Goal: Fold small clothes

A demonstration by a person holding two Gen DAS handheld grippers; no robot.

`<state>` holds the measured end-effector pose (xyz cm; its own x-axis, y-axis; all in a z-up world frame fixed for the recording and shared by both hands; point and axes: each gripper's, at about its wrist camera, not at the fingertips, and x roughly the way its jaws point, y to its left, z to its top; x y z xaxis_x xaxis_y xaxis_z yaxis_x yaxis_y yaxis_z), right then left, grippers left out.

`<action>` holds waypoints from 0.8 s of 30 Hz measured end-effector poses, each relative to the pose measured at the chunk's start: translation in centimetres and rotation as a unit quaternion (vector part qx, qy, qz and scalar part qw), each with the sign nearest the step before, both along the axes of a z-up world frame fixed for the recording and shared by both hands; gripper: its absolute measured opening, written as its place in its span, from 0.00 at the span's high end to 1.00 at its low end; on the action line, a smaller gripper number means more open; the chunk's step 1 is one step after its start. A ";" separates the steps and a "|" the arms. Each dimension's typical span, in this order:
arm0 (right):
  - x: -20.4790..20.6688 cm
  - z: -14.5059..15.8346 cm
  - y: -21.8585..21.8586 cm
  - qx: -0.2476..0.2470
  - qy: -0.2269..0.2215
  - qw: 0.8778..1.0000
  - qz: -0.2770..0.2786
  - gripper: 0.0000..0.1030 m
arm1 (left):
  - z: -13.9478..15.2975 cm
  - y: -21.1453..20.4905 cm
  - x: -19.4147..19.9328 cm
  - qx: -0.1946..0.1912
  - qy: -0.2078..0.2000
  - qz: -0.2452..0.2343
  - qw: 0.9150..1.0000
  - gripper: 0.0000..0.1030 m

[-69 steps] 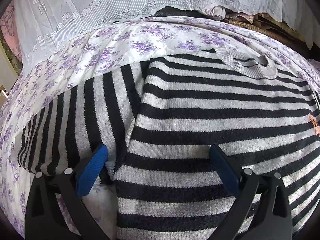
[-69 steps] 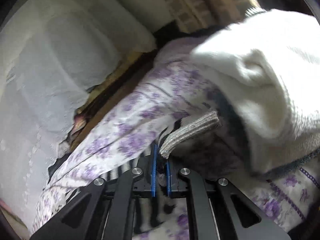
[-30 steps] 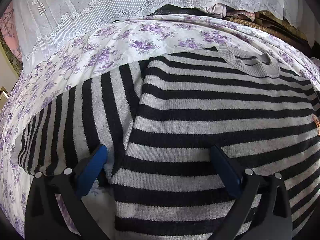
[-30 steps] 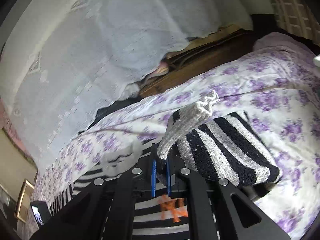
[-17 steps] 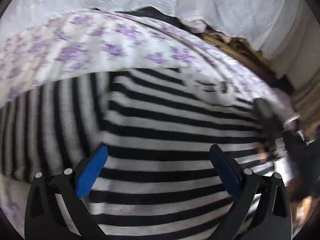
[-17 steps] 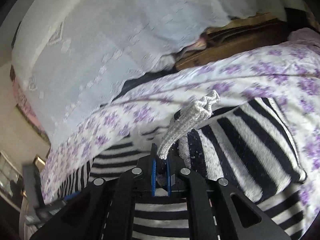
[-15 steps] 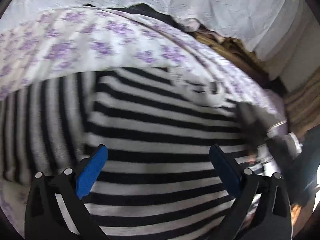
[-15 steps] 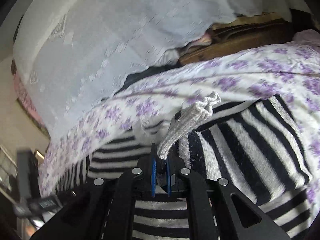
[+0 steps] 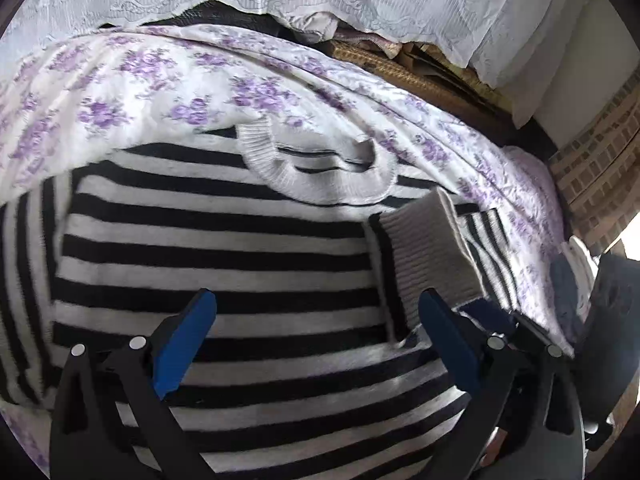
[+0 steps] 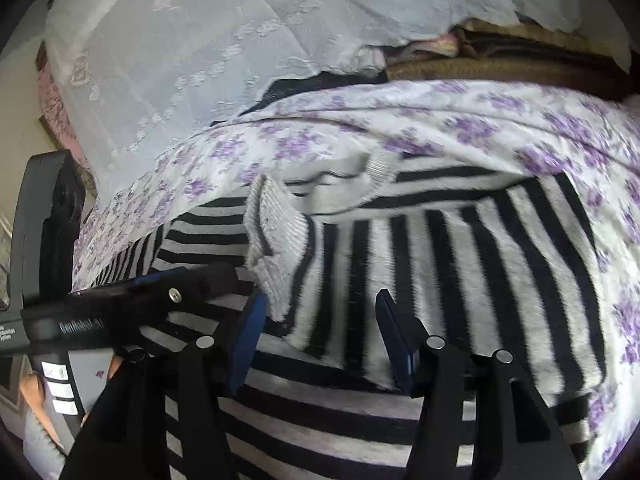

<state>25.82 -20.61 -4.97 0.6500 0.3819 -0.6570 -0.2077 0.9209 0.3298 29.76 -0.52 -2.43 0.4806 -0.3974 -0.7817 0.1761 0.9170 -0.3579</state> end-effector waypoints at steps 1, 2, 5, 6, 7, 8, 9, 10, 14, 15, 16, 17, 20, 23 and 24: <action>-0.1 -0.1 -0.7 0.005 0.001 1.000 -0.001 0.44 | -0.1 -0.2 0.2 -0.006 0.007 0.002 1.000 0.04; -0.1 0.0 -1.3 0.016 0.003 1.000 0.000 0.44 | 0.0 -0.4 0.1 -0.026 0.012 0.001 1.000 0.04; -0.1 0.4 -2.8 0.044 0.001 0.999 0.004 0.44 | 0.9 -1.0 -1.1 -0.049 -0.001 -0.006 0.999 0.04; 0.0 0.3 -2.9 0.051 0.003 0.999 0.009 0.44 | 1.2 -1.3 -1.5 -0.044 -0.007 -0.007 0.999 0.04; 0.2 0.2 -2.9 0.051 0.008 0.999 0.013 0.44 | 1.3 -1.6 -1.9 -0.041 -0.011 -0.007 0.999 0.04; 0.1 0.2 -3.0 0.042 0.008 0.999 0.004 0.44 | 1.3 -1.9 -2.1 -0.041 -0.010 -0.008 0.999 0.04; 0.2 0.3 -3.1 0.037 0.005 0.999 -0.008 0.44 | 0.8 -2.4 -2.0 -0.036 -0.003 -0.008 0.999 0.04; 0.1 0.6 -3.4 0.036 0.000 0.999 -0.018 0.44 | 0.3 -2.8 -1.8 -0.025 0.008 -0.007 1.000 0.04; -0.9 2.5 -7.2 0.039 -0.029 0.996 -0.076 0.43 | -1.9 -3.2 -0.7 0.014 0.035 0.010 0.999 0.05; -1.2 2.8 -8.2 0.045 -0.032 0.995 -0.082 0.42 | -2.2 -2.5 -0.6 0.005 0.038 0.019 0.999 0.05; -1.5 2.8 -9.0 0.048 -0.032 0.995 -0.085 0.41 | -2.2 -1.7 -0.7 -0.016 0.040 0.023 0.999 0.05; -1.7 2.8 -10.4 0.054 -0.031 0.994 -0.092 0.41 | -2.0 -0.6 -1.1 -0.043 0.040 0.025 0.998 0.05; -1.7 2.0 -13.3 0.078 -0.019 0.990 -0.115 0.41 | -1.8 1.5 -1.3 -0.065 0.039 0.043 0.996 0.05; -1.6 0.6 -15.6 0.135 0.002 0.982 -0.129 0.41 | -2.1 1.2 -0.6 -0.071 0.051 0.035 0.996 0.05; -1.6 0.4 -15.9 0.146 0.000 0.981 -0.129 0.41 | -2.0 0.7 -0.4 -0.067 0.049 0.028 0.996 0.05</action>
<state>24.25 -36.55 -4.58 0.7497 0.3755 -0.5449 0.0210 0.8095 0.5868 29.36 0.17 -4.44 0.4289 -0.4768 -0.7673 0.0849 0.8669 -0.4912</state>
